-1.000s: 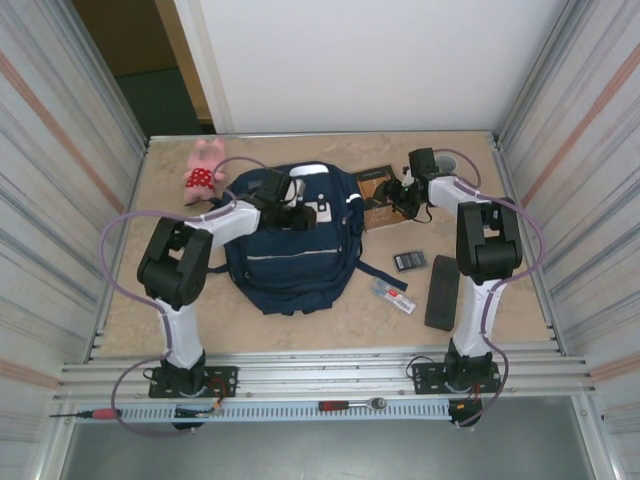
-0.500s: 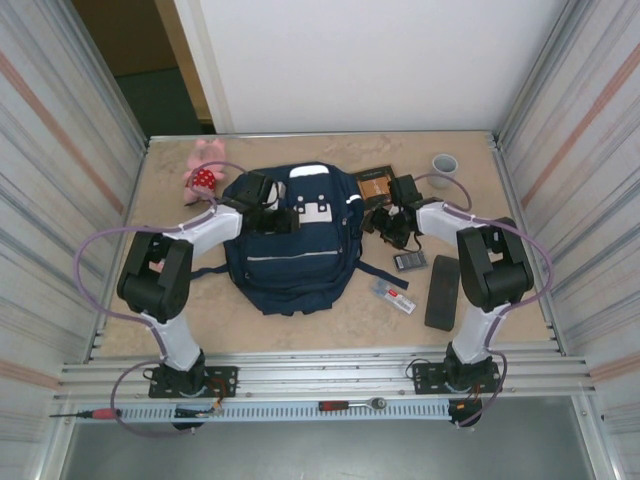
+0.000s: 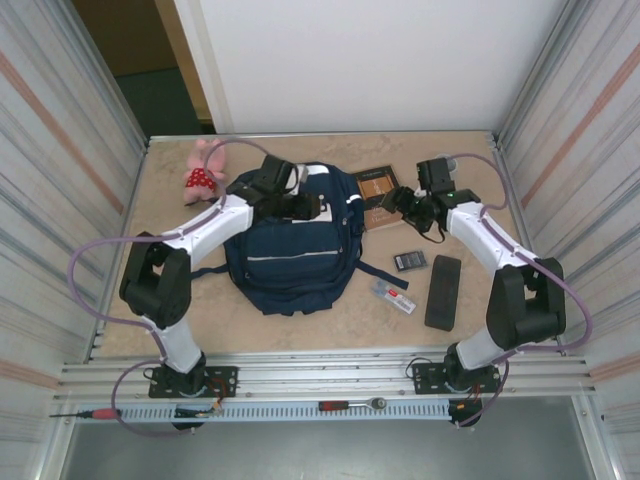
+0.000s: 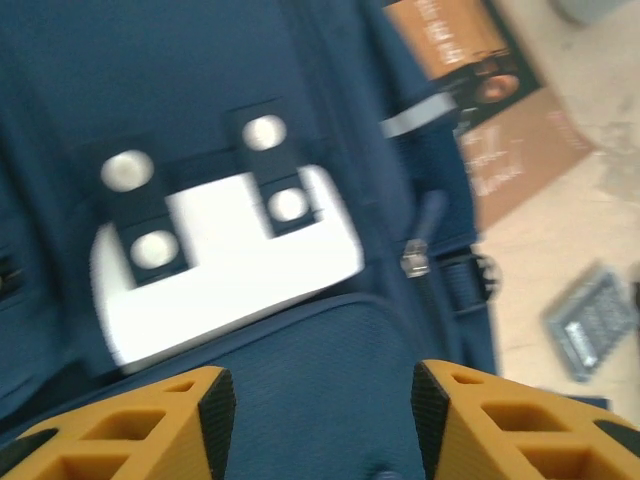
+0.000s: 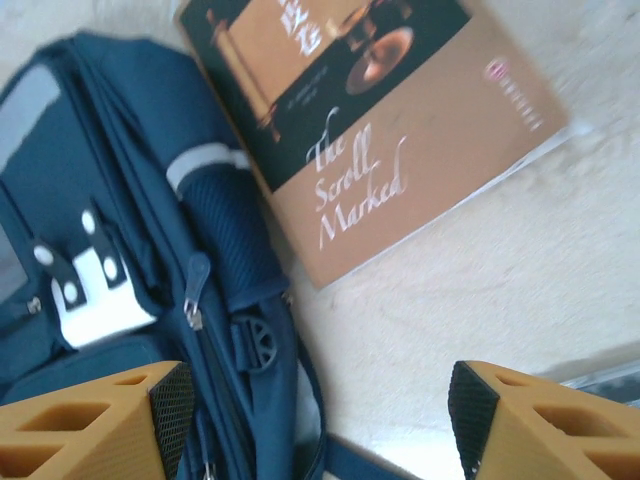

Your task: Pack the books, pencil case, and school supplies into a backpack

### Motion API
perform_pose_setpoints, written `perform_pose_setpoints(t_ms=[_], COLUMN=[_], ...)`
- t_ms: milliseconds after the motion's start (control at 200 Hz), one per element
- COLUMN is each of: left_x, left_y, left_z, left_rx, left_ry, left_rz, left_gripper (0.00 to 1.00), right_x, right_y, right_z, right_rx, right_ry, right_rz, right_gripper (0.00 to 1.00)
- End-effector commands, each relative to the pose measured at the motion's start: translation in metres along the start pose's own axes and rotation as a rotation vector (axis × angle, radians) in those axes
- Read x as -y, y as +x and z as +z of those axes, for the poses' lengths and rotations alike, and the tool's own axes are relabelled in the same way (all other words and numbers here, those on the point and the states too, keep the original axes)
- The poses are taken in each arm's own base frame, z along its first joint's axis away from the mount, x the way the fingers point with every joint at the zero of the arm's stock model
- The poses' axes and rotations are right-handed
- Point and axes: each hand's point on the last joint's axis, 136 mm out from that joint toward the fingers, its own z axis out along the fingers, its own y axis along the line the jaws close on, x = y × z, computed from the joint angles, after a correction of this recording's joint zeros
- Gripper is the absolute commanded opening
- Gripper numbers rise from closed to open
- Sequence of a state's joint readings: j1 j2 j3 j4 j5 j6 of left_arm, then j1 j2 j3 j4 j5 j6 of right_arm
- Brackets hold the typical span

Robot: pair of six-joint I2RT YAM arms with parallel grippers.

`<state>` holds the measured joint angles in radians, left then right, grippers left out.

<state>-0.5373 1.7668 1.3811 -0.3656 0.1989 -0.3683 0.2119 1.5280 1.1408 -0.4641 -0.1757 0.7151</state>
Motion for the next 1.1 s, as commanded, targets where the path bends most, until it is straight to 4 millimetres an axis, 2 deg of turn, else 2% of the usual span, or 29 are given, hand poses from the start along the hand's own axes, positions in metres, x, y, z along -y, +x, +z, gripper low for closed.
perform_pose_setpoints(t_ms=[0,241,526,681,817,932,1092], left_x=[0.018,0.044,0.074,0.089,0.100,0.097,0.093], left_y=[-0.011,-0.019,-0.020,-0.019,-0.014,-0.011,-0.010], left_z=[0.008,0.029,0.056,0.063,0.066,0.069,0.067], left_rx=[0.002,0.000,-0.034,-0.037,-0.044,-0.050,-0.052], left_ry=[0.020,0.070,0.152,0.186,0.204,0.185,0.160], left_rz=[0.035,0.030,0.038,0.054,0.068,0.068,0.077], left_gripper=[0.52,0.51,0.51,0.50,0.50,0.50,0.49], right_x=[0.003,-0.002,-0.015,-0.018,-0.007,0.004,0.017], right_y=[-0.008,-0.028,-0.032,-0.019,-0.007,0.006,0.027], right_z=[-0.008,0.009,0.053,0.076,0.089,0.093,0.085], right_rx=[-0.017,-0.051,-0.121,-0.171,-0.204,-0.229,-0.238], right_ry=[-0.008,-0.019,-0.052,-0.051,-0.018,0.010,0.040], right_rz=[-0.030,-0.073,-0.083,-0.093,-0.075,-0.052,-0.069], right_gripper=[0.69,0.69,0.68,0.68,0.68,0.67,0.67])
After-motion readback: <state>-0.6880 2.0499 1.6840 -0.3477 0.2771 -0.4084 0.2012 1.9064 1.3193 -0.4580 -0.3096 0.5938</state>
